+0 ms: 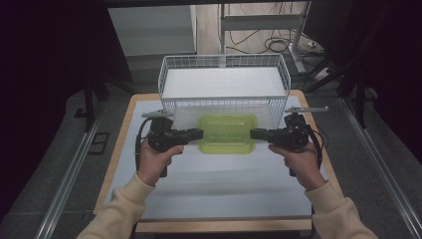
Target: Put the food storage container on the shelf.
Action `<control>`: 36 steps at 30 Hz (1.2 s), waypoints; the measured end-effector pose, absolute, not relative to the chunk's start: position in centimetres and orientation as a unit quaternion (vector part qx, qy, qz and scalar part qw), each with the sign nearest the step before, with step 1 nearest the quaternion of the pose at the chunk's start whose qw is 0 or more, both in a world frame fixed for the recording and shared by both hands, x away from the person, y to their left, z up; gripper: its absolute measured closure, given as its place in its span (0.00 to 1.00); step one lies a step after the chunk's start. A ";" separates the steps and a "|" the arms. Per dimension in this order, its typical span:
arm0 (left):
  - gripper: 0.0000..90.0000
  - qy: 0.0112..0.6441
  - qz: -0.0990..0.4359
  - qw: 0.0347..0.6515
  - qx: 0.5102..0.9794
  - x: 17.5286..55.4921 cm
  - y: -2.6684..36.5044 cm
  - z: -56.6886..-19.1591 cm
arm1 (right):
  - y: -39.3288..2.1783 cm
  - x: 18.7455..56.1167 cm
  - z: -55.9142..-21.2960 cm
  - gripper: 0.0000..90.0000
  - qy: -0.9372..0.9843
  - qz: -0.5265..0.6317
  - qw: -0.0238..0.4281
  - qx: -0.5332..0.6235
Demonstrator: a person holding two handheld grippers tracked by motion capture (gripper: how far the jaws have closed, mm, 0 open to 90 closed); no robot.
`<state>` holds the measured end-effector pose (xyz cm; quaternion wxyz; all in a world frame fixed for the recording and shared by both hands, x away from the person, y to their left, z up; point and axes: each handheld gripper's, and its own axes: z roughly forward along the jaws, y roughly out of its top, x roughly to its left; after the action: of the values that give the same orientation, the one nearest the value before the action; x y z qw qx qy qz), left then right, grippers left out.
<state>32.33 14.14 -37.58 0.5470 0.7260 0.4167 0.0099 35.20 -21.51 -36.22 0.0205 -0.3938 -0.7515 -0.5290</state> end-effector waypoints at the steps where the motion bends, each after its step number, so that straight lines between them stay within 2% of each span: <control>1: 0.90 0.414 0.015 0.547 0.727 32.5 14.2 -37.3 | -21.5 35.2 -36.2 0.90 -0.751 -0.529 0.020 -0.394; 21: 0.90 0.406 0.037 0.566 0.717 36.1 14.4 -31.5 | -21.0 38.9 -29.7 0.90 -0.756 -0.536 -0.014 -0.376; 36: 0.90 0.409 0.049 0.563 0.717 39.6 14.6 -30.0 | -20.6 42.4 -28.6 0.90 -0.747 -0.542 -0.014 -0.384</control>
<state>39.62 14.58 -30.02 0.5627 0.7166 0.4091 0.0487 42.42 -20.62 -28.58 -0.0141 -0.3838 -0.7474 -0.5421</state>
